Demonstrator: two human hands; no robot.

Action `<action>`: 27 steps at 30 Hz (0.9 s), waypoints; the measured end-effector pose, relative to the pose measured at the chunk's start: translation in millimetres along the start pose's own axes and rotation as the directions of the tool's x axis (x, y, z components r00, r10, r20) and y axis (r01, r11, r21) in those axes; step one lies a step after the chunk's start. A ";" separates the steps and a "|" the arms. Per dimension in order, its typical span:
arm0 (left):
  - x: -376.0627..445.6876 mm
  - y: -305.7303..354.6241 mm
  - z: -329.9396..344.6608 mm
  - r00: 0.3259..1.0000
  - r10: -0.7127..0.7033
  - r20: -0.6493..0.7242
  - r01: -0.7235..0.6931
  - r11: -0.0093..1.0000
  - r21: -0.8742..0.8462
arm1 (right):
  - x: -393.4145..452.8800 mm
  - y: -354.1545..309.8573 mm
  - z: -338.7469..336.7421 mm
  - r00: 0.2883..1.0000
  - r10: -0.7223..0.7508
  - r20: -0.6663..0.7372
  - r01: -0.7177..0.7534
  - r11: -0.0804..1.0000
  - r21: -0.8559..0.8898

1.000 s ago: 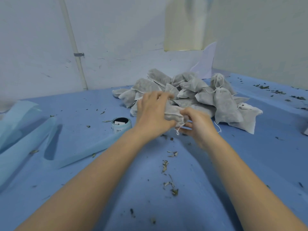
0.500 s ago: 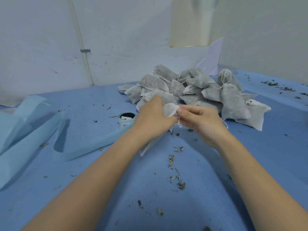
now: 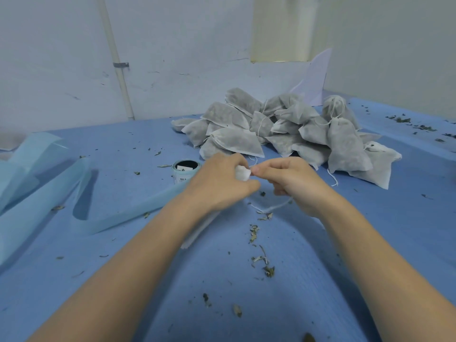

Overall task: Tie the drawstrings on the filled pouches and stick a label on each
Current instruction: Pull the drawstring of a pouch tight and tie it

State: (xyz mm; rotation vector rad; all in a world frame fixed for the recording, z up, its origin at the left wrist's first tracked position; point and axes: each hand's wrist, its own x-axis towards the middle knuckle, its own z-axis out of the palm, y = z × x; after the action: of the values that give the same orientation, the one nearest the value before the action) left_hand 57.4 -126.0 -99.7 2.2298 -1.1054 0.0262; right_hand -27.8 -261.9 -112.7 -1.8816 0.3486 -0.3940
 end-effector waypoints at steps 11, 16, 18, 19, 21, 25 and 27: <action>0.5 -4.3 6.5 0.991 0.097 -0.090 -0.106 0.989 -0.101 | -0.4 -5.5 0.1 0.997 0.075 0.029 -0.078 0.982 0.170; 0.1 -3.5 0.5 0.992 0.080 -0.099 -0.095 0.983 -0.160 | 1.1 -5.9 -2.7 0.984 0.180 0.007 -0.177 0.958 0.227; 1.0 -2.4 0.1 0.996 -0.007 -0.085 -0.019 0.953 -0.302 | 1.9 -6.4 -1.9 0.978 0.207 0.035 -0.205 0.908 0.366; 1.4 -1.6 0.4 0.996 -0.045 -0.071 0.015 0.926 -0.378 | 2.1 -7.0 -1.3 0.975 0.215 0.057 -0.218 0.868 0.447; 2.3 0.4 2.4 0.994 -0.100 -0.040 0.065 0.848 -0.526 | 1.7 -8.5 1.6 0.972 0.210 0.101 -0.226 0.748 0.624; 2.2 3.3 7.4 0.988 -0.150 -0.044 0.091 0.781 -0.618 | -1.2 -9.8 13.2 0.984 0.140 0.110 -0.163 0.468 0.868; 0.8 3.4 11.8 0.985 -0.156 -0.070 0.081 0.787 -0.612 | -1.2 -7.6 17.5 0.988 0.123 0.089 -0.134 0.435 0.890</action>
State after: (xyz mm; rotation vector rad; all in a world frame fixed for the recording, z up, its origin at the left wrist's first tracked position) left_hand 52.6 -134.5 -107.0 1.6781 -0.7612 -0.2226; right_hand -20.9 -244.1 -111.2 -0.7664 0.1957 -0.3567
